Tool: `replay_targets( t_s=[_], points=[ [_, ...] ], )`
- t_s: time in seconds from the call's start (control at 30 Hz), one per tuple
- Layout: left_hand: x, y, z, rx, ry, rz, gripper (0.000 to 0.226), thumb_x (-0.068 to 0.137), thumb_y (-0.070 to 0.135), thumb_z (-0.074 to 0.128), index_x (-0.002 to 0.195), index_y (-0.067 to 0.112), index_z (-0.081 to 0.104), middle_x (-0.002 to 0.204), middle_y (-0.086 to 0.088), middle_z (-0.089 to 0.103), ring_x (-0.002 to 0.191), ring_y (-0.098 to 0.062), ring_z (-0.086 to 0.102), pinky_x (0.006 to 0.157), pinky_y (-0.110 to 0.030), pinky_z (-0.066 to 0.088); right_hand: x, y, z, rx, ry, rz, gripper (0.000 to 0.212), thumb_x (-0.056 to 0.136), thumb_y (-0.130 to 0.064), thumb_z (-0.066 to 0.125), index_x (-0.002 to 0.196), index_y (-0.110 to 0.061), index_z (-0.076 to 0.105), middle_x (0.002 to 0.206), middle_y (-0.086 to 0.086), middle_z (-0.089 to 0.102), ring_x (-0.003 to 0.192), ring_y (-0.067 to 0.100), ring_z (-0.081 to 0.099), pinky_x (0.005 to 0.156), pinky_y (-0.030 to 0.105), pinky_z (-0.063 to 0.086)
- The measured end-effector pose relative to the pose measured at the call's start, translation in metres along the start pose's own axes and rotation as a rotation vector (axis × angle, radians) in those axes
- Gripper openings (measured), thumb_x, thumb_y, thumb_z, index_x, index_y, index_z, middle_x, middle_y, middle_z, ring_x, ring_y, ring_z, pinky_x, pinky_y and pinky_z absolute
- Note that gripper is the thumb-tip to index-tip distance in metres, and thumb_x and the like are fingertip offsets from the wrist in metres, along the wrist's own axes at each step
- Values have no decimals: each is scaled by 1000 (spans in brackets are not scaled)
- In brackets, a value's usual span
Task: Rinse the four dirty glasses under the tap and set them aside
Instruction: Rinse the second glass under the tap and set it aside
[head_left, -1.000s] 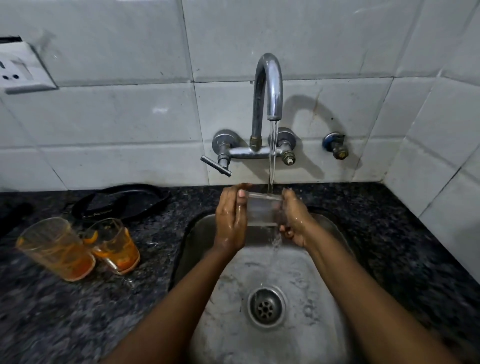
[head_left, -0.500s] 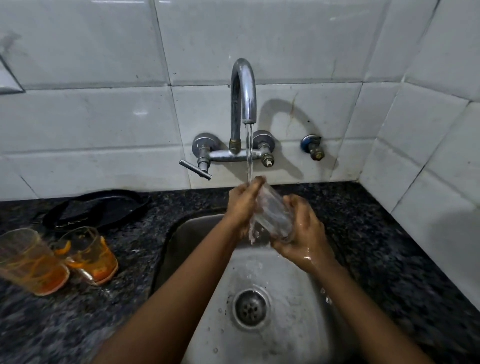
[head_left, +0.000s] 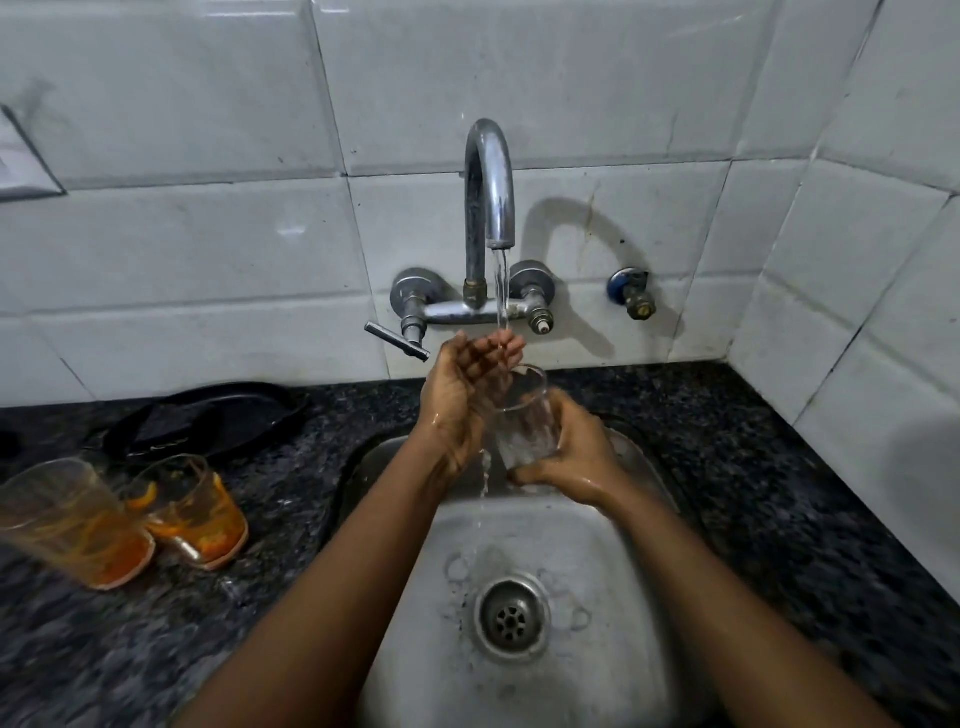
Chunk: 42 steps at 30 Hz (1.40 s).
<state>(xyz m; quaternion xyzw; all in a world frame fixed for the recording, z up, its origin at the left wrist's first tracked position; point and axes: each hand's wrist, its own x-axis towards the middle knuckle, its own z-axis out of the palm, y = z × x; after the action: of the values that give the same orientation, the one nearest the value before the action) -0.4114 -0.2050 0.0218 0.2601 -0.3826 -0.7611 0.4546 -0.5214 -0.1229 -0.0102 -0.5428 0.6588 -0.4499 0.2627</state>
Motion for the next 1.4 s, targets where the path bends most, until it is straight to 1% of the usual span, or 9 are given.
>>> replay_targets(
  t_s=[0.2, 0.3, 0.43, 0.63, 0.83, 1.03, 1.13, 1.27, 1.4],
  points=[
    [-11, 4, -14, 128, 129, 54, 36, 98, 32, 35, 101, 10, 64, 105, -6, 67, 100, -21, 62, 92, -41, 47, 19, 0, 10, -75, 68, -39, 77, 47, -6, 88, 115, -13, 52, 117, 5, 58, 105, 20, 57, 79, 26, 50],
    [-24, -2, -20, 338, 271, 346, 27, 96, 15, 39, 87, 16, 64, 95, -3, 68, 96, -21, 62, 88, -39, 50, 24, -3, 12, -76, 103, -86, 71, 54, -4, 85, 115, -10, 51, 120, 6, 55, 105, 17, 55, 75, 16, 47],
    [-39, 2, -16, 1050, -26, 701, 23, 82, -1, 47, 85, 5, 69, 88, -8, 71, 79, -10, 64, 77, -17, 52, 30, 0, 11, -246, 125, -153, 82, 54, -8, 87, 125, -9, 46, 123, 5, 50, 107, 17, 49, 84, 23, 43],
    [-12, 22, 3, 1529, -675, -29, 32, 92, 11, 50, 123, 5, 51, 127, -14, 49, 115, -25, 50, 103, -38, 41, 30, 9, 6, -622, 60, -442, 82, 52, -5, 84, 123, -11, 45, 119, 18, 57, 109, 34, 55, 88, 50, 49],
    [3, 8, 16, 1640, -425, -9, 37, 96, 23, 41, 125, 5, 54, 128, -17, 57, 119, -31, 53, 101, -38, 42, 41, 4, -9, -627, 62, -432, 81, 60, -7, 82, 131, -9, 44, 127, 16, 53, 118, 30, 49, 99, 48, 42],
    [13, 35, 17, 1581, -620, -148, 25, 93, 5, 42, 114, 1, 55, 119, -20, 56, 110, -32, 53, 99, -39, 41, 42, 10, -9, -416, -57, -178, 86, 53, -15, 87, 126, -18, 40, 112, 7, 63, 98, 26, 62, 79, 35, 53],
    [15, 29, 0, 1311, -429, -3, 36, 98, 27, 37, 102, 1, 60, 104, -20, 65, 96, -32, 62, 91, -45, 50, 36, 4, -4, -464, -22, -37, 99, 55, -25, 87, 134, -18, 27, 116, 9, 62, 102, 28, 62, 81, 32, 50],
    [6, -9, 1, 1201, 44, 538, 39, 96, 30, 46, 74, 3, 64, 58, -2, 60, 51, -13, 52, 55, -22, 46, 26, -11, 20, -720, 10, -88, 118, 66, -40, 78, 146, -19, -6, 115, 11, 59, 98, 28, 62, 76, 34, 51],
    [10, -13, -9, 973, 241, 541, 47, 92, 31, 53, 47, 20, 47, 41, 11, 38, 34, -2, 36, 41, -14, 27, 25, -4, 20, -163, -171, -40, 114, 60, -26, 84, 146, -25, 9, 123, 6, 59, 108, 25, 62, 90, 41, 53]
  ],
)
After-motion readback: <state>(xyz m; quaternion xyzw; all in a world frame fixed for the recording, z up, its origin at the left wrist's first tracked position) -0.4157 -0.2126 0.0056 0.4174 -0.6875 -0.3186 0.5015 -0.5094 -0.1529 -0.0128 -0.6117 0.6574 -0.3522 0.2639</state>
